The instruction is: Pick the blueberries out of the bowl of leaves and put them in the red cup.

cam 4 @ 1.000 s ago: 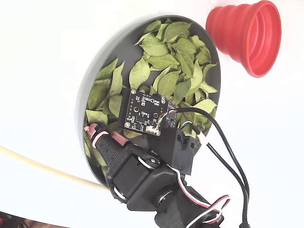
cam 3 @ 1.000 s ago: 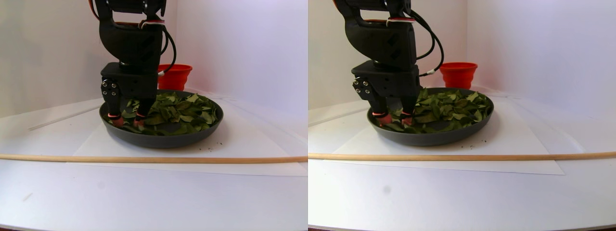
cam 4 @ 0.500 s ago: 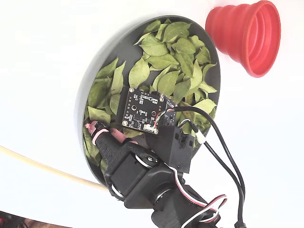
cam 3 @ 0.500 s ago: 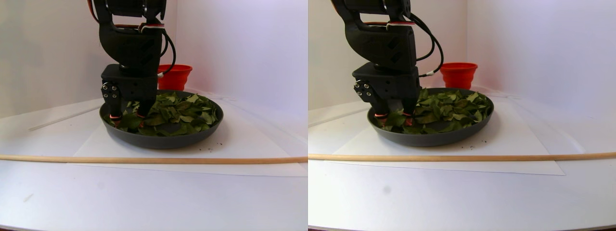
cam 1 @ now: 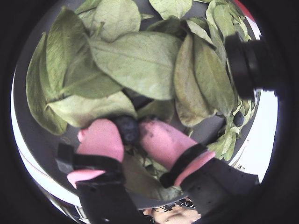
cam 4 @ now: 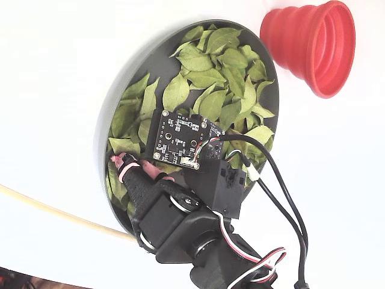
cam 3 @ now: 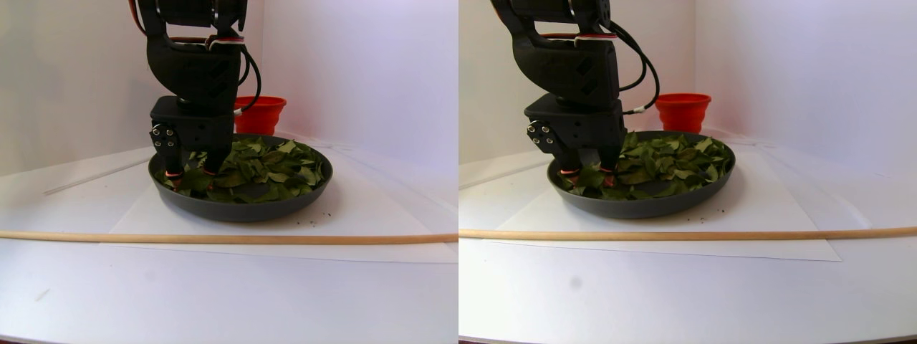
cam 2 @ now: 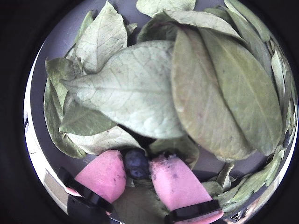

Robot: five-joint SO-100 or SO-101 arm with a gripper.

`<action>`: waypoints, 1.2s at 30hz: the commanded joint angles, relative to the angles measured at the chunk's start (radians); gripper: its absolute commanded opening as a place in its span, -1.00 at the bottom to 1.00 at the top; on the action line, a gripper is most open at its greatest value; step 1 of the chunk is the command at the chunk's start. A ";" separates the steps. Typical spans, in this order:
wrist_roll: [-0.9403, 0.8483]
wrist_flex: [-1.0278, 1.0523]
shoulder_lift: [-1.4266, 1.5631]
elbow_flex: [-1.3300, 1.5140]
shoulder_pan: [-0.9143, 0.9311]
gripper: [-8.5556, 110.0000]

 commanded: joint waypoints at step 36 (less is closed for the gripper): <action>-0.057 0.074 0.233 0.037 0.012 -0.71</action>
